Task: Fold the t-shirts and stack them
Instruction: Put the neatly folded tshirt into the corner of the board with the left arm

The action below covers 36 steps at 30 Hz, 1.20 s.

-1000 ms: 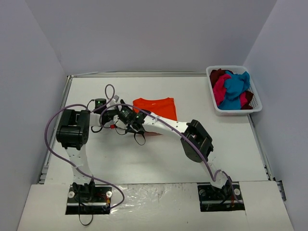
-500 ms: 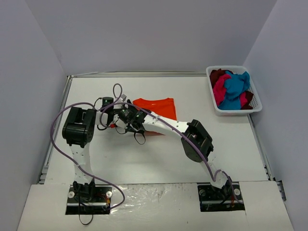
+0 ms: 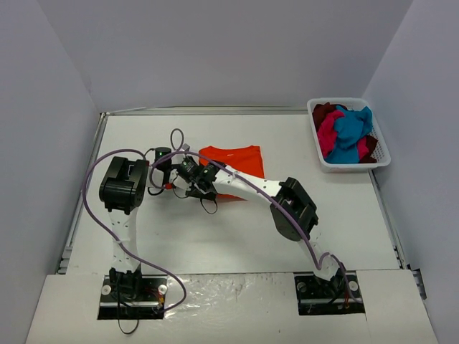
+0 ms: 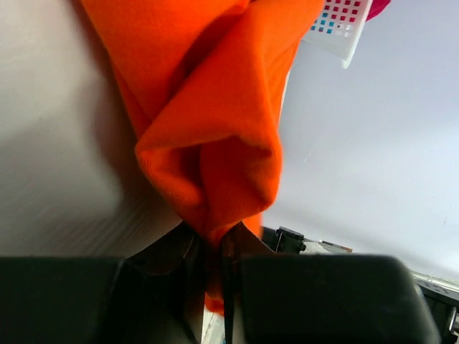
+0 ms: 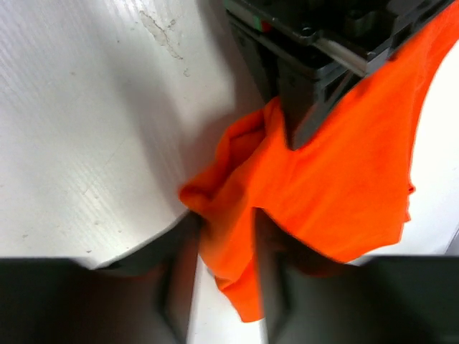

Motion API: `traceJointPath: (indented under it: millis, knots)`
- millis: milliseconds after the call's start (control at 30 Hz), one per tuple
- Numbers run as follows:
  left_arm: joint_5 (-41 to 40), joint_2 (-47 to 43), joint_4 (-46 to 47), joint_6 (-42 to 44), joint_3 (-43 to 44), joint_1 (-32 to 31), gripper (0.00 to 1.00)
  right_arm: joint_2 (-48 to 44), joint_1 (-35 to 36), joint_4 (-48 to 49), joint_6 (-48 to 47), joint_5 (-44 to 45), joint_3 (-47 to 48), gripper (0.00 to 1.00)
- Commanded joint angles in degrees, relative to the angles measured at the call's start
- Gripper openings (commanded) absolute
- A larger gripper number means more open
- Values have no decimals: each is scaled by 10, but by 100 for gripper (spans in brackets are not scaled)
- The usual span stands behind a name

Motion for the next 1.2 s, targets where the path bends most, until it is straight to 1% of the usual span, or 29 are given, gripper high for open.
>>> traceJointPath:
  millis: [0,33,67,100,167,200,233,267,300,333,367,400,433,500,533,567,600,633,667,700,733,767,833,867,933,967,1033,1167]
  knots:
    - [10,-13,84,-48,2,-4,2,-1,2,-31,0,-11,17,38]
    - [11,-13,92,-51,2,-4,2,-6,2,-38,0,-21,14,48]
    - [13,-15,91,-51,3,-2,2,-11,2,-54,-2,-58,8,94]
    - [13,-17,93,-50,2,0,2,-33,1,-61,-6,-77,-14,100]
    - [13,-19,93,-49,2,5,2,-64,1,-72,-12,-108,-48,100]
    - [15,-19,92,-47,1,8,2,-106,-3,-79,-21,-153,-68,100]
    - [16,-18,91,-45,2,9,2,-131,-7,-89,-30,-169,-115,100]
    - [18,-17,91,-43,3,12,2,-153,-11,-100,-51,-187,-136,100]
    - [19,-17,92,-41,3,18,2,-198,-32,-114,-64,-226,-155,100]
    - [20,-16,90,-34,3,21,2,-218,-52,-149,-78,-253,-187,100]
    - [20,-16,84,-26,4,24,2,-235,-77,-165,-113,-277,-201,100]
    - [19,-16,55,-13,8,30,2,-266,-106,-180,-126,-309,-213,100]
    - [15,-16,25,2,12,33,2,-277,-166,-195,-136,-316,-222,100]
    - [6,-21,-75,102,33,38,2,-295,-222,-198,-137,-324,-246,100]
    - [-13,-24,-198,186,61,45,2,-299,-263,-195,-136,-333,-254,100]
    - [-27,-34,-257,230,77,49,2,-303,-280,-191,-137,-342,-262,100]
    - [-44,-36,-388,276,98,54,2,-308,-293,-185,-131,-349,-282,100]
    - [-69,-38,-427,338,142,65,2,-310,-303,-165,-125,-349,-291,100]
    - [-82,-33,-472,364,167,73,2,-312,-305,-152,-116,-343,-300,100]
    - [-92,-28,-545,384,194,81,2,-312,-306,-139,-97,-336,-311,100]
    - [-97,-20,-577,396,221,89,2,-307,-308,-126,-94,-330,-311,100]
    - [-129,-4,-630,448,290,117,2,-300,-313,-126,-91,-329,-307,100]
    - [-169,1,-687,476,341,136,2,-278,-322,-125,-87,-335,-293,100]
    - [-219,8,-716,511,392,153,2,-272,-325,-125,-87,-340,-290,100]
    - [-258,17,-760,537,438,168,2,-257,-325,-125,-87,-340,-284,100]
    - [-307,36,-784,566,489,179,2,-252,-325,-125,-87,-346,-283,100]
    - [-351,60,-839,596,540,190,2,-250,-325,-124,-87,-353,-281,100]
    - [-415,124,-882,611,623,219,2,-256,-326,-124,-81,-356,-279,100]
